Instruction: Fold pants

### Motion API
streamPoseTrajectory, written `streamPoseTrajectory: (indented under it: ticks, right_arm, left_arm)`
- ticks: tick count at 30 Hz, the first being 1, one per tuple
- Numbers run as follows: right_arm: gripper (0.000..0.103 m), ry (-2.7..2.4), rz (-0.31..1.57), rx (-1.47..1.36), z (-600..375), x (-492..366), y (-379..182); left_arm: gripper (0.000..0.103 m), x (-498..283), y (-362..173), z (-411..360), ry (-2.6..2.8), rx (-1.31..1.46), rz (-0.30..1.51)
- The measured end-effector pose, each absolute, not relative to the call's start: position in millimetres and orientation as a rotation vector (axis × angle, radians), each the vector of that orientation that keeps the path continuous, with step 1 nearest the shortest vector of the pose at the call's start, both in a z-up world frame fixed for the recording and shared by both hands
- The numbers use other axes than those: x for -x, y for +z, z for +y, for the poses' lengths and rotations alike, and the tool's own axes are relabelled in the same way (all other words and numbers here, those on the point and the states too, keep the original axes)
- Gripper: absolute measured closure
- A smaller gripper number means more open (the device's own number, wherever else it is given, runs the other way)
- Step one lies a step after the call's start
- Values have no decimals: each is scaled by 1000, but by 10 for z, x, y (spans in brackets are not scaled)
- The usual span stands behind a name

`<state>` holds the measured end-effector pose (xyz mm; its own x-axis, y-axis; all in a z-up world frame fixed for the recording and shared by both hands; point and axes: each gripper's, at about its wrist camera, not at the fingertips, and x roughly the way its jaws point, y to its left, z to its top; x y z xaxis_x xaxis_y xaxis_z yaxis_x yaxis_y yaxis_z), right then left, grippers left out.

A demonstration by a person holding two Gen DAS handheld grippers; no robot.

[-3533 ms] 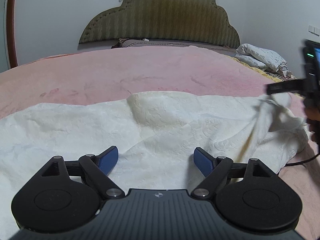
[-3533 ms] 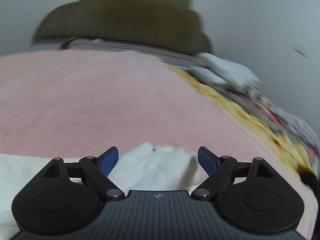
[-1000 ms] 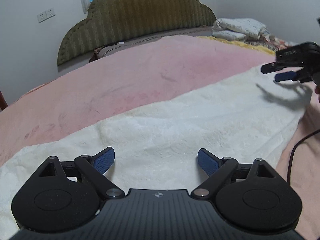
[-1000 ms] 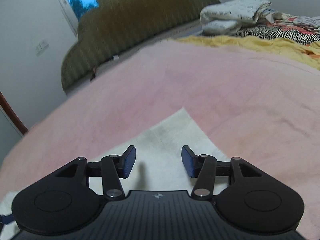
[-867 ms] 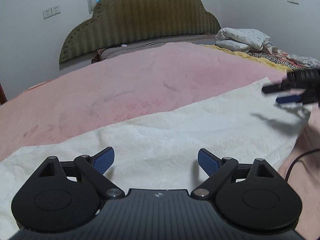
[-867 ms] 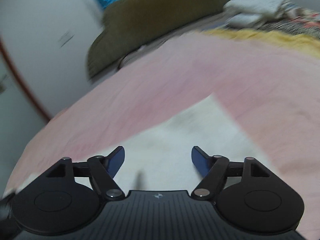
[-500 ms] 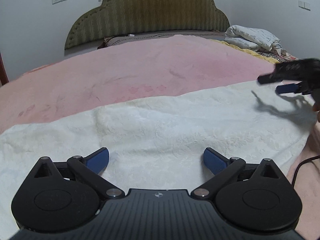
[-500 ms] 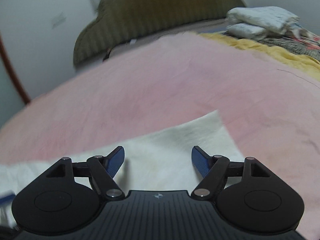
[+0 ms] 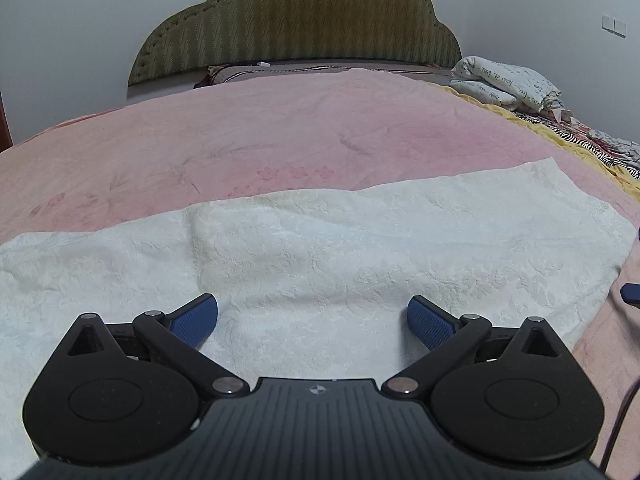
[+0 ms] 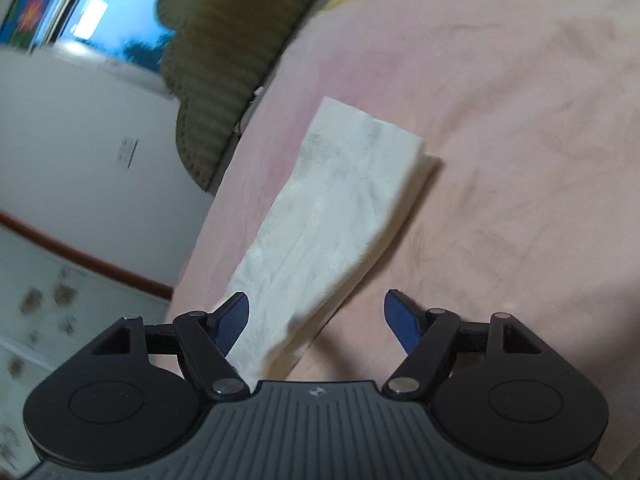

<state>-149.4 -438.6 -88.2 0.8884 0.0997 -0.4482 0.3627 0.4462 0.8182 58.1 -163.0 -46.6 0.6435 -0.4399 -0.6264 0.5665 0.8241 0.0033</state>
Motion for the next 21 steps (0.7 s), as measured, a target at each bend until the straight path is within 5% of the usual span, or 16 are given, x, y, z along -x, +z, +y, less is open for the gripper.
streamPoseTrajectory:
  ticks: [9, 10, 13, 14, 21]
  right_arm:
    - [31, -271, 317, -995, -4484, 909, -913]
    - [34, -290, 304, -973, -4505, 842, -914]
    - [80, -368, 342, -921, -4560, 673, -937]
    - [87, -374, 343, -939, -4603, 659, -983]
    - [92, -377, 355, -736, -4409, 641, -816]
  left_arm:
    - [0, -579, -469, -1632, -577, -205, 656]
    - [0, -575, -469, -1635, -577, -205, 656]
    - [0, -573, -467, -1635, -577, -203, 658]
    - [0, -573, -466, -1634, -577, -203, 658]
    - [4, -685, -377, -1485, -616, -62, 682]
